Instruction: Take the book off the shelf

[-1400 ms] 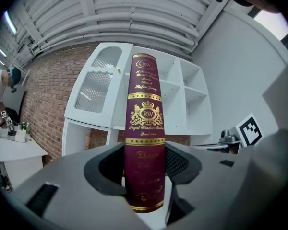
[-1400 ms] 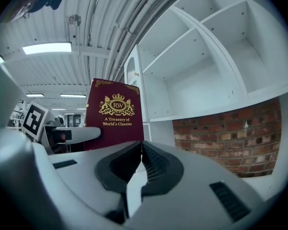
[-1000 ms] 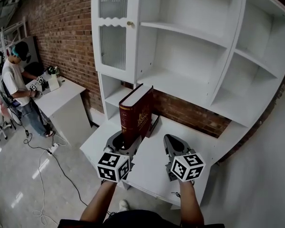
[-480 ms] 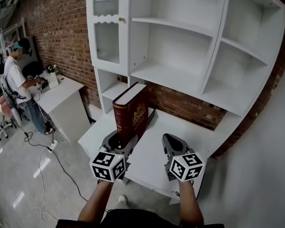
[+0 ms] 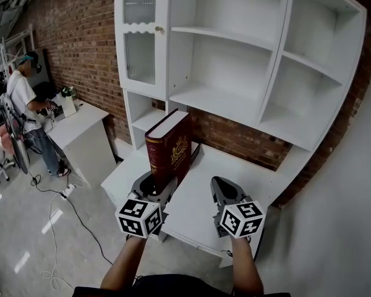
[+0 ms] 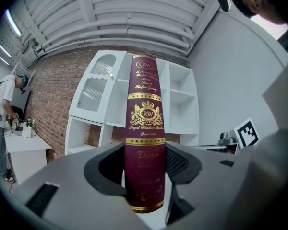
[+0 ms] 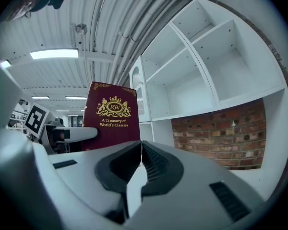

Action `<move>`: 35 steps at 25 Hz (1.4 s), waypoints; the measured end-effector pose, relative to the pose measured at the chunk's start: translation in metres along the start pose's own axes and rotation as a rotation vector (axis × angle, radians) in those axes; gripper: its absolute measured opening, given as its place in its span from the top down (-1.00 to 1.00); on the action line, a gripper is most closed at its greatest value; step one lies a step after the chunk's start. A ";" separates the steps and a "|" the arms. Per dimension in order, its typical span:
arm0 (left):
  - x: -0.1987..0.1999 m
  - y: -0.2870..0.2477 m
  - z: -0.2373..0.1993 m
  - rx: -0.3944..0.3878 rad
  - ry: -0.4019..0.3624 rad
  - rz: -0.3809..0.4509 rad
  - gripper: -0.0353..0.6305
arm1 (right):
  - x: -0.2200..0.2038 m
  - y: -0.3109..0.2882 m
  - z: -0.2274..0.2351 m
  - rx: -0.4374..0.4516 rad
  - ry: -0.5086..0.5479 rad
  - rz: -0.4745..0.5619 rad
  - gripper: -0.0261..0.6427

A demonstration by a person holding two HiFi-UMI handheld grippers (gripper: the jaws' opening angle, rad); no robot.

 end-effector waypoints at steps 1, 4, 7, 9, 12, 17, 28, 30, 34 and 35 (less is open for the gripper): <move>0.000 0.001 -0.002 -0.001 -0.002 -0.003 0.20 | -0.001 -0.001 -0.002 0.001 -0.007 -0.001 0.86; 0.001 0.004 -0.006 -0.012 0.009 -0.005 0.20 | -0.001 -0.006 -0.006 -0.003 -0.020 0.001 0.86; 0.001 0.011 -0.014 -0.016 0.008 -0.011 0.20 | 0.000 -0.011 -0.015 -0.007 -0.022 0.004 0.86; 0.001 0.016 -0.024 -0.016 0.003 -0.019 0.20 | 0.002 -0.016 -0.023 -0.008 -0.021 0.011 0.86; 0.006 0.029 -0.040 -0.026 0.008 -0.021 0.20 | 0.007 -0.021 -0.040 -0.019 -0.019 0.017 0.86; 0.010 0.044 -0.054 -0.045 0.011 -0.021 0.20 | 0.008 -0.028 -0.055 -0.045 -0.022 0.016 0.86; 0.010 0.067 -0.066 -0.056 0.010 -0.010 0.20 | 0.010 -0.031 -0.083 -0.036 0.003 0.038 0.86; 0.010 0.078 -0.068 -0.067 0.006 -0.009 0.20 | 0.008 -0.030 -0.096 -0.040 0.003 0.041 0.86; 0.013 0.089 -0.070 -0.070 -0.005 -0.007 0.20 | 0.008 -0.029 -0.110 -0.032 0.008 0.042 0.86; 0.013 0.090 -0.070 -0.068 -0.008 -0.008 0.20 | 0.008 -0.028 -0.112 -0.031 0.009 0.040 0.86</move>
Point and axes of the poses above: the fingertips, and each gripper's own axes: y backward along the fingers, z to its right, x out of its top, the point moved 7 cm from there along y, backward along the fingers, and after that the axes turned 6 degrees about -x, right-handed, at the moved point
